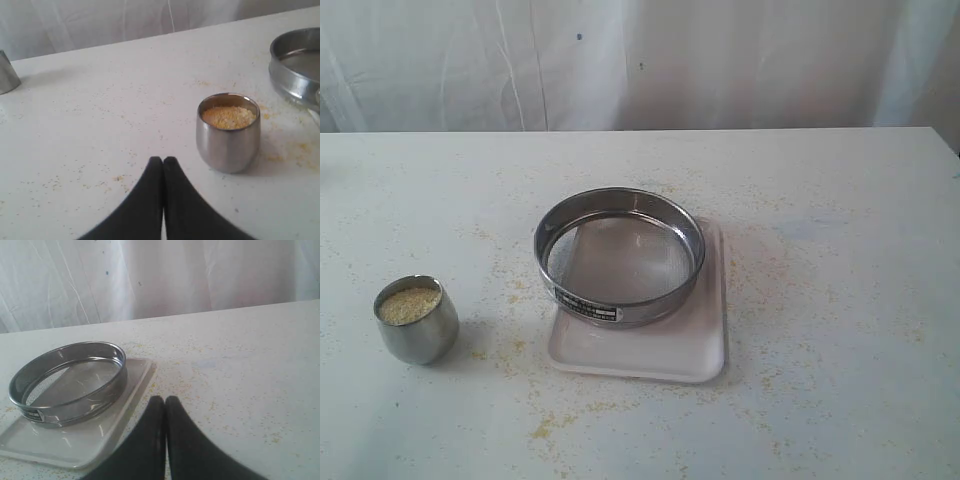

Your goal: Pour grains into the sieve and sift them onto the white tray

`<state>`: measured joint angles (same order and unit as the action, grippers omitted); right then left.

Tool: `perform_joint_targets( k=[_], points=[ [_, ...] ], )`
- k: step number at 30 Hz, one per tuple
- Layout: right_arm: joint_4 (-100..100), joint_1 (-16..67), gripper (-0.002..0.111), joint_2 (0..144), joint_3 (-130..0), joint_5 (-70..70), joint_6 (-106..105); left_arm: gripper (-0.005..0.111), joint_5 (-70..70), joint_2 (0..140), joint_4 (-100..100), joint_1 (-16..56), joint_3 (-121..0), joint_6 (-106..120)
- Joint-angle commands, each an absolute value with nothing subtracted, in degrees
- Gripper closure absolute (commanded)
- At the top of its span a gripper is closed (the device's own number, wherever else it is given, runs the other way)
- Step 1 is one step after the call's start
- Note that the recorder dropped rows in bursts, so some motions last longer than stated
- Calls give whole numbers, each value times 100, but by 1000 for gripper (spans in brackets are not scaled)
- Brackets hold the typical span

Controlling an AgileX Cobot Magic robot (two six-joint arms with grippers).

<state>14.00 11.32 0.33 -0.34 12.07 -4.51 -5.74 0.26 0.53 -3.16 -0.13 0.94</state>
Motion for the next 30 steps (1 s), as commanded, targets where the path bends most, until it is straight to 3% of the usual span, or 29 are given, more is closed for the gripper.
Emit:
perform_joint_targets(
  k=[1,14,19,23,26,30],
  points=[
    [1355,1151,108,0,0,1173,-430,107,0,0,1012,-330,0,-945],
    [1355,1151,108,0,0,1173,-430,107,408,0,1313,-303,0,-2496],
    [1355,1151,108,0,0,1173,-430,107,-512,72,390,218,-1763,-1756],
    [1355,1151,108,0,0,1173,-430,106,-1136,929,543,490,-2714,-1339],
    [1355,1151,108,0,0,1173,-430,92,-1316,1793,1172,615,-2931,-778],
    [1355,1151,108,0,0,1173,-430,58,-635,3055,2534,799,-2725,534]
  ],
)
